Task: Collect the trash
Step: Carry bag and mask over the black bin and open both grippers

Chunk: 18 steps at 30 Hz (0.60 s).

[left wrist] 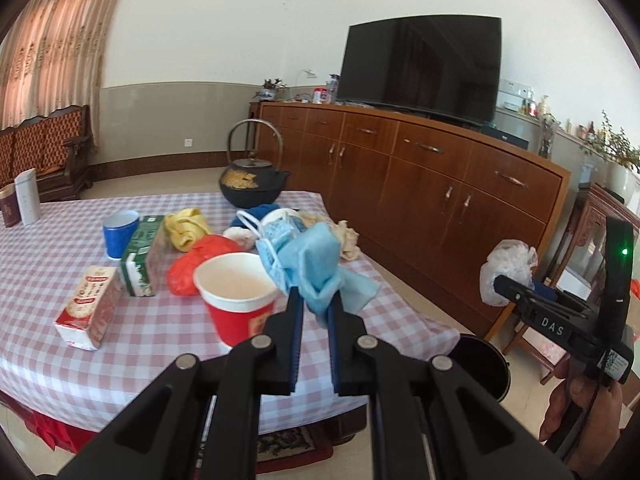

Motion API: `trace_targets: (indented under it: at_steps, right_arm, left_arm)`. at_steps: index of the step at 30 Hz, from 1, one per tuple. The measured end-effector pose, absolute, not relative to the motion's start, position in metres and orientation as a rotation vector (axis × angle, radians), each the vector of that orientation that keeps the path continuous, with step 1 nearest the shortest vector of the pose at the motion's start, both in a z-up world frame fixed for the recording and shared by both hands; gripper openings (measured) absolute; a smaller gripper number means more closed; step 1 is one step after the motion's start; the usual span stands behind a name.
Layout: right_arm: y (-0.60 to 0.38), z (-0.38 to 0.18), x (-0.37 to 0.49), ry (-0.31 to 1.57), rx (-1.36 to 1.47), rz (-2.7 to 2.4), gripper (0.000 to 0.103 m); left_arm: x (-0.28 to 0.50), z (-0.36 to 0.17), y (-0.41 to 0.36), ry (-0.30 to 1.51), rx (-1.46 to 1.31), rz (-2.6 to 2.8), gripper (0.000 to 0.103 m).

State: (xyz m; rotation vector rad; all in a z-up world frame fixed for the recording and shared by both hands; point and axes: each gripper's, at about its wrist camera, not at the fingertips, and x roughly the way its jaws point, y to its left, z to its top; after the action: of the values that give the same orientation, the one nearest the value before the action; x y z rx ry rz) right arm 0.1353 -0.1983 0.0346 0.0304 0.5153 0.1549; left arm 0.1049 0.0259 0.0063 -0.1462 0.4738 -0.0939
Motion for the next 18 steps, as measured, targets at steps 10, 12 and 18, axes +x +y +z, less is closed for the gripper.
trace_targets:
  at_steps: [10,12,18]
  right_arm:
    - [-0.302,0.018,0.120,0.563,0.068,0.006,0.051]
    - [-0.323,0.012,0.119,0.580,0.063,-0.008,0.051]
    - [-0.371,-0.015,0.123,0.633,0.051,-0.031,0.051]
  left_arm:
    - [0.137,-0.012,-0.083,0.565,-0.048,-0.345,0.013]
    - [0.146,-0.020,-0.106,0.601,-0.036,-0.398,0.013]
    - [0.167,-0.044,-0.174,0.670,0.000,-0.502,0.013]
